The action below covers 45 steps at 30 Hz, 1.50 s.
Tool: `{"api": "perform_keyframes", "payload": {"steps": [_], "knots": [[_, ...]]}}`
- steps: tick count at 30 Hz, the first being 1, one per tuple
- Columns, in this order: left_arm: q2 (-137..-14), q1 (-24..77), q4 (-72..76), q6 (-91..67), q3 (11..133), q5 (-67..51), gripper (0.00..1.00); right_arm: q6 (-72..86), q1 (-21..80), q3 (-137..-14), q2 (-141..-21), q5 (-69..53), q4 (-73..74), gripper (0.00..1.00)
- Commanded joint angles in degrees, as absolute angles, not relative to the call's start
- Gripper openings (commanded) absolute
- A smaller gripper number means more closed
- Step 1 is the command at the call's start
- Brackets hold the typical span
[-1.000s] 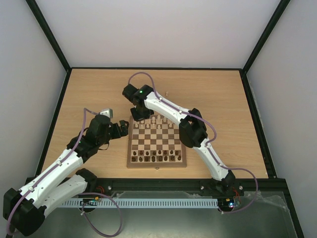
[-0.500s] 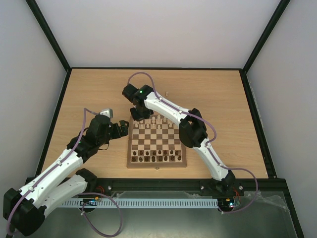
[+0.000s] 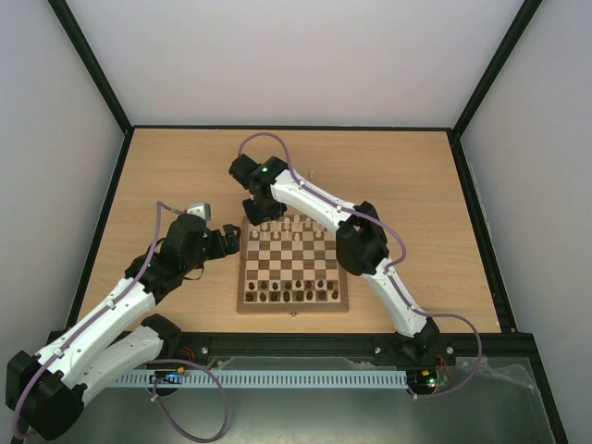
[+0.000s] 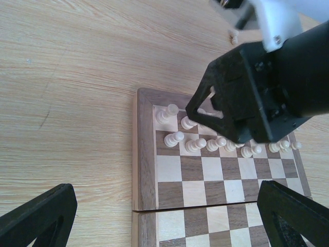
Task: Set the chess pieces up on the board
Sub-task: Place the chess piece on the chessboard, then pick up the chess piece at the center of the board.
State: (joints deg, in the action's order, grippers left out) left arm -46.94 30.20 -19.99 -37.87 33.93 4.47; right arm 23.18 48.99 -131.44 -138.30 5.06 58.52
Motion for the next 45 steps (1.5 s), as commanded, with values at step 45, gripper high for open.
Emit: {"api": "perform_keyframes", "payload": {"steps": [45], "knots": [[-54.83, 29.88, -17.81, -36.29, 38.90, 4.84, 0.99, 25.07, 26.02, -138.86, -150.40, 11.60, 40.60, 0.35]]}}
